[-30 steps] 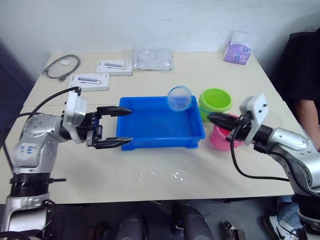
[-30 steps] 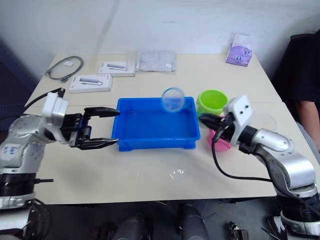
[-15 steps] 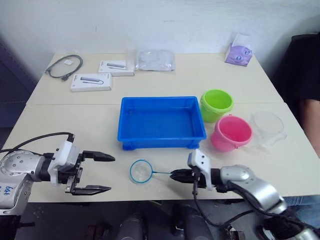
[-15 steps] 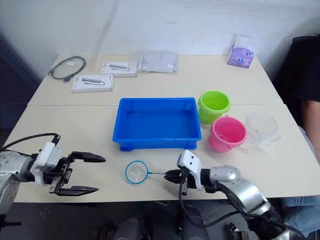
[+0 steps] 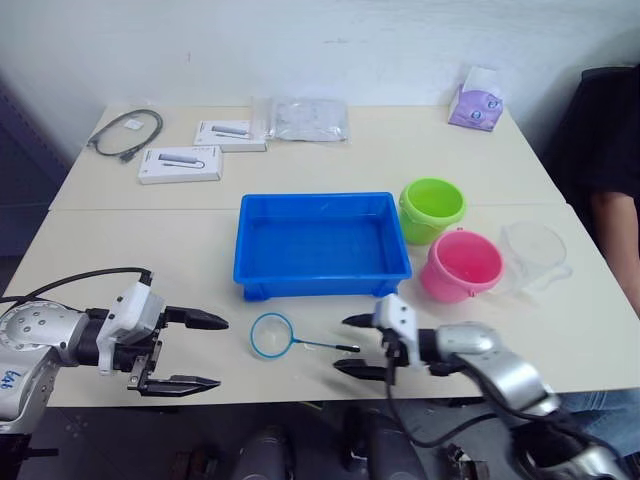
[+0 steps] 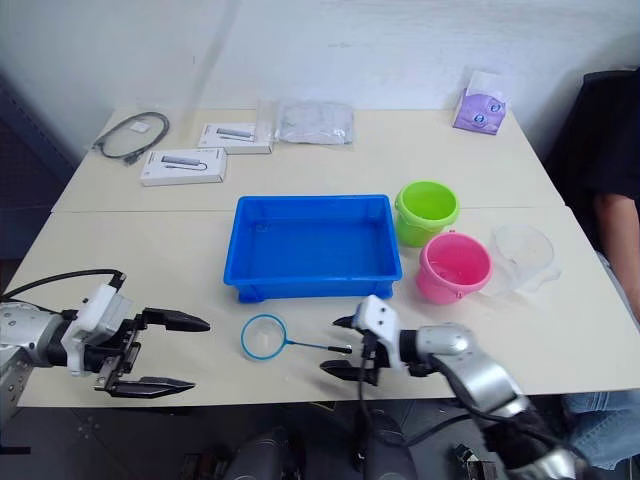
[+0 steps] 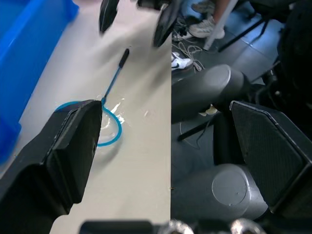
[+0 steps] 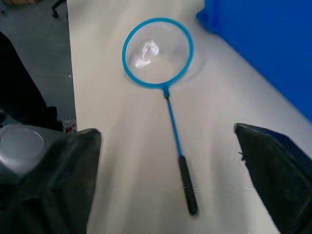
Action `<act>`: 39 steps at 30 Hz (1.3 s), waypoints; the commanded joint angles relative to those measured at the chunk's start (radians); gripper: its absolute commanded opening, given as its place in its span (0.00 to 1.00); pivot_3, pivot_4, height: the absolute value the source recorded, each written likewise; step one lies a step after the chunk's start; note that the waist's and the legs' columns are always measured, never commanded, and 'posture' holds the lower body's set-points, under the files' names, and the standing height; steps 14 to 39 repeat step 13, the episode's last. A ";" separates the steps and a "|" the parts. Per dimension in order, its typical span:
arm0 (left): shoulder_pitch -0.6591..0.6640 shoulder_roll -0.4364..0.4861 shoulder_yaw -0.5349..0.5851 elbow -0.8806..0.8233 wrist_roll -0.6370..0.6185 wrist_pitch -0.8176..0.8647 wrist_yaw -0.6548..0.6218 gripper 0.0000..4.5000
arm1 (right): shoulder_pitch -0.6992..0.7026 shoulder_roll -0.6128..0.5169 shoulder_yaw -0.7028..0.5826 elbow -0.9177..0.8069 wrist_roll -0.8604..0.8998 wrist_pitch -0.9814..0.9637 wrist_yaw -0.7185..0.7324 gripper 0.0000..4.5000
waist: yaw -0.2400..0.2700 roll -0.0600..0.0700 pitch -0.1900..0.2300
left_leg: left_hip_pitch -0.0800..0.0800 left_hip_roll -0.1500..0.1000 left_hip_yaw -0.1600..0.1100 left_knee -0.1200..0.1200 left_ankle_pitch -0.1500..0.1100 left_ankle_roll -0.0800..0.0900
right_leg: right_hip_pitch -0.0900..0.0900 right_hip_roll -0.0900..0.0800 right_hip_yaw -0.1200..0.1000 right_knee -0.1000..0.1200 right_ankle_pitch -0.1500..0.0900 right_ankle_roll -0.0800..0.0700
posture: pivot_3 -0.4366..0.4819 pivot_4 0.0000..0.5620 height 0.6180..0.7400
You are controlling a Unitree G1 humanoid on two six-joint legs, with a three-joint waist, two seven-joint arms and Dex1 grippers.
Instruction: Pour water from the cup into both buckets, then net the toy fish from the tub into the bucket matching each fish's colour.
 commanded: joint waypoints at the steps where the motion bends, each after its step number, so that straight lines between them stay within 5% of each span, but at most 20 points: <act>1: 0.049 0.017 0.074 0.073 0.110 -0.100 0.067 1.00 | 0.166 -0.098 -0.227 -0.156 0.131 -0.007 0.069 0.98 | 0.008 0.000 0.000 | 0.000 0.000 0.000 -0.001 0.000 0.000 | 0.000 0.000 0.000 0.000 0.000 0.000 | 0.48 0.27 1.00; 7: 0.123 -0.050 0.137 0.292 0.253 -0.384 0.168 1.00 | 0.452 -0.100 -0.645 -0.127 0.136 -0.251 0.144 0.98 | 0.014 0.000 0.000 | 0.001 0.001 0.001 -0.001 -0.003 0.001 | 0.001 0.000 0.000 0.000 -0.001 -0.001 | 0.48 0.27 1.00; 12: 0.124 -0.081 0.138 0.377 0.269 -0.462 0.208 1.00 | 0.553 -0.076 -0.813 0.020 0.058 -0.548 0.232 0.98 | 0.013 -0.004 -0.003 | 0.003 0.001 0.002 -0.001 -0.005 0.002 | 0.001 0.001 0.001 -0.001 0.000 -0.001 | 0.48 0.27 1.00; 39: 0.132 -0.078 0.138 0.379 0.272 -0.462 0.210 1.00 | 0.555 -0.070 -0.826 0.040 0.049 -0.578 0.226 0.98 | 0.013 -0.004 -0.003 | 0.003 0.001 0.002 -0.001 -0.005 0.002 | 0.001 0.001 0.001 -0.001 0.000 -0.001 | 0.48 0.27 1.00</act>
